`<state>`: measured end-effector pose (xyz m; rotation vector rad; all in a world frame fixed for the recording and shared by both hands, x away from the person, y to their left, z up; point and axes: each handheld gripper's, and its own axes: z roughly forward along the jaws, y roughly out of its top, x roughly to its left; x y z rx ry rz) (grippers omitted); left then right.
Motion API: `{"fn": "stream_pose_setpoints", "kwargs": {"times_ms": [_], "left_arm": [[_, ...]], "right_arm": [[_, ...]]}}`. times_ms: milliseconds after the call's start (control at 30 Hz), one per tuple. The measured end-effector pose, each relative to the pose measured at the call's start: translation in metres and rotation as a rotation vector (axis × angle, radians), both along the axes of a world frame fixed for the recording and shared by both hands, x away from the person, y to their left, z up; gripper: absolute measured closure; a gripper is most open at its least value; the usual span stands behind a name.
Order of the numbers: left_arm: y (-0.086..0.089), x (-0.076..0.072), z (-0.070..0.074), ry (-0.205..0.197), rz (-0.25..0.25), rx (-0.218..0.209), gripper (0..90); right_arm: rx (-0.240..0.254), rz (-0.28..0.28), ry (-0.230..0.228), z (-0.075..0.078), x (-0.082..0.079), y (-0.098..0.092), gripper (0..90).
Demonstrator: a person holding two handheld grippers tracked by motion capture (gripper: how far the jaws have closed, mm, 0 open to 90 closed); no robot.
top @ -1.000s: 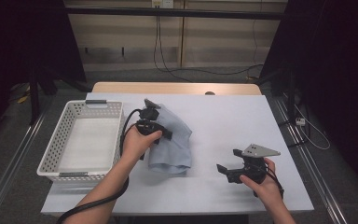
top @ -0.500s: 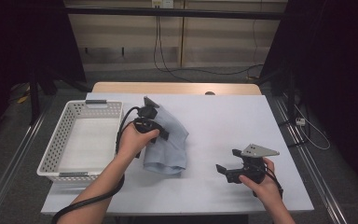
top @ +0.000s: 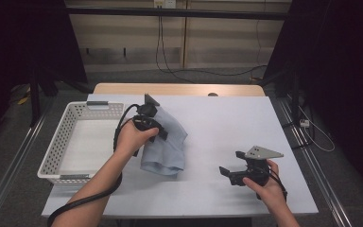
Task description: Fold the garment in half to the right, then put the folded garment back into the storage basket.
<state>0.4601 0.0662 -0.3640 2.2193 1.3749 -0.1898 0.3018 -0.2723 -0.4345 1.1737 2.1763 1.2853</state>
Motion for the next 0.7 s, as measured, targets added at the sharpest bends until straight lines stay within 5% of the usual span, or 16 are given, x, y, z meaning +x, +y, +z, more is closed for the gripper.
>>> {"fn": "stream_pose_setpoints", "kwargs": {"times_ms": [700], "left_arm": [[0.001, 0.007, 0.023, 0.02, -0.013, 0.085, 73.4]], "right_arm": [[0.006, 0.008, 0.0, 0.0, 0.0, 0.0, 8.5]]}}
